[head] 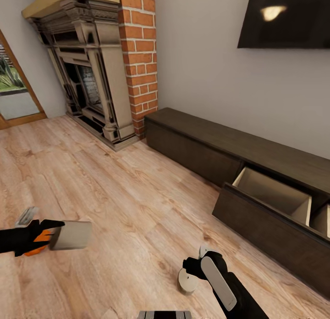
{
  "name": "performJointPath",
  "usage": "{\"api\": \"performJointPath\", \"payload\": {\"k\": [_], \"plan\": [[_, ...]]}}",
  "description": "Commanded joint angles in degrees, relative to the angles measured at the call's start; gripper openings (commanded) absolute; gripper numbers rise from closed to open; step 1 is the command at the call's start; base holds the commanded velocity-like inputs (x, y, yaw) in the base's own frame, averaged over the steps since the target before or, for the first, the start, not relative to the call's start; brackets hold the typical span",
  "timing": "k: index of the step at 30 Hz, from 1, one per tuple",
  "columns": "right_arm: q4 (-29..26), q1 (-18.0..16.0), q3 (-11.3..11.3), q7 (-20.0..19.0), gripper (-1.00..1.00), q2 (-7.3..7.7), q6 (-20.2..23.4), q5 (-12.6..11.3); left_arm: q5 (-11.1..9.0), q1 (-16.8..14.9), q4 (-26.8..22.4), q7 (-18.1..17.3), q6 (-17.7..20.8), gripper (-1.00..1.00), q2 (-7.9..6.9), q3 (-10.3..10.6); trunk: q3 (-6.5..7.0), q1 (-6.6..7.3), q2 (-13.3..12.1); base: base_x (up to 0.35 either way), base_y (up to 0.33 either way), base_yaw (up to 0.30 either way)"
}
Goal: Place each of the two pumpkins and all three candles from the living room inside a cabinet in the living room (use any cabinet), then make sure every cabinet is closed, and position the cauldron so it is next to a table in the living room.
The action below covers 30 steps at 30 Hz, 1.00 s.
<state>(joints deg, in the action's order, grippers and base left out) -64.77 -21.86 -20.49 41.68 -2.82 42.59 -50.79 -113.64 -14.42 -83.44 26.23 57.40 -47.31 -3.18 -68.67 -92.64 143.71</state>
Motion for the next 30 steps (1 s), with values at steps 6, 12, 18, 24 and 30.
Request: {"api": "performJointPath", "payload": {"k": [6,12,18,24,30], "plan": [[-0.17,-0.03,-0.14,0.49,1.0,0.01,0.04,-0.49,-1.7,2.78,-0.6,-9.45,0.26,-1.0,-0.62,0.01,-0.06,0.01,0.03,0.0,0.0,0.0],[-0.19,-0.03,-0.16,0.08,1.0,0.01,0.01,-0.34,-1.81,3.47,-1.5,-12.51,0.26,-1.0,-2.27,0.33,-0.06,0.01,0.03,0.0,0.0,0.0],[-0.19,-0.03,-0.18,-0.15,1.0,0.01,-0.04,-0.43,-2.14,3.58,-2.32,-13.63,0.33,-1.0,-2.5,0.55,-0.5,-0.04,0.05,0.0,0.0,0.0],[-0.25,-0.03,-0.39,-0.19,1.0,0.01,-0.05,-0.52,-1.73,3.67,-2.17,-18.6,0.35,-1.0,-2.52,1.28,-1.83,-0.19,0.13,0.0,0.0,0.0],[-0.3,-0.03,-0.33,-0.2,1.0,0.01,-0.44,-0.48,0.4,3.69,-1.79,-19.68,0.27,-1.0,-2.53,1.67,-3.16,-0.35,0.21,0.0,0.0,0.0]]}}
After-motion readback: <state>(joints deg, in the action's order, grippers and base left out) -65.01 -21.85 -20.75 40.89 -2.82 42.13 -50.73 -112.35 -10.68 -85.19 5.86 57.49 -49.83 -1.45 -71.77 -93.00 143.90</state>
